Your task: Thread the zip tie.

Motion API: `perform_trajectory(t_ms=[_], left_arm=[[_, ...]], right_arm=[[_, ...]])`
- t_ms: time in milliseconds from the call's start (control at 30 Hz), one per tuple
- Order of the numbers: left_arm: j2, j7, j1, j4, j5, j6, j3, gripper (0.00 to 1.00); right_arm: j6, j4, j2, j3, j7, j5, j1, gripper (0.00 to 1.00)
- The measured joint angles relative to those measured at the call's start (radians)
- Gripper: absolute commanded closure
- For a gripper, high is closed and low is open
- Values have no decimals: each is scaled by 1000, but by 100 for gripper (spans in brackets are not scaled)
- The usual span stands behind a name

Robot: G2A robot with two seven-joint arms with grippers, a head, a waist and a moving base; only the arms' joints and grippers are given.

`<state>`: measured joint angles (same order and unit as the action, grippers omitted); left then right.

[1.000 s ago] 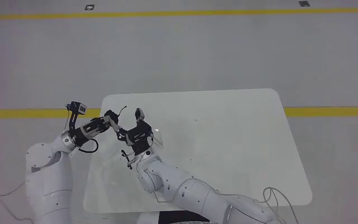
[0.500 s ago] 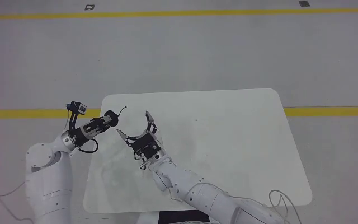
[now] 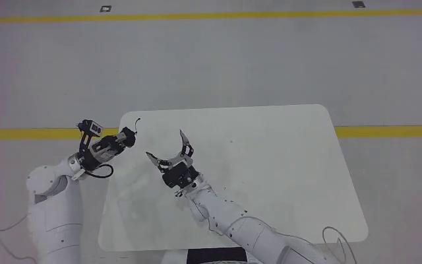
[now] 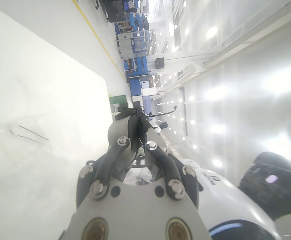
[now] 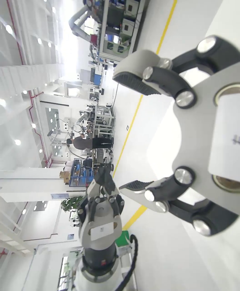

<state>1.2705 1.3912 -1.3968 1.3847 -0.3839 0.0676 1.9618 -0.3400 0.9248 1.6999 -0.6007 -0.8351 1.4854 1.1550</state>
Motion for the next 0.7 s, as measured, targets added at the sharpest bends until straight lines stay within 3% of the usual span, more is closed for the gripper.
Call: perform_trajectory(t_ms=[133,333,400,467,700], left_arm=[[-26,-1,-7,4,-50,-128,-26,100],[-69,-1,-27,1,-157,-272,-76,100],[-85,-1,-29,-5,-207,-325,-89,100],[-93,-1,-28,-7,-219,-336,-88,100],[-92,-9,-30,-6,-227,-339,-93,100]], right_arm=[[0,26,-3,-27,49,99,11,0],[0,-20,0,34,62,84,-64,0],[0,-67,2,44,68,85,-105,0],[0,-81,2,44,72,85,-112,0],[0,-62,0,49,77,85,-106,0]])
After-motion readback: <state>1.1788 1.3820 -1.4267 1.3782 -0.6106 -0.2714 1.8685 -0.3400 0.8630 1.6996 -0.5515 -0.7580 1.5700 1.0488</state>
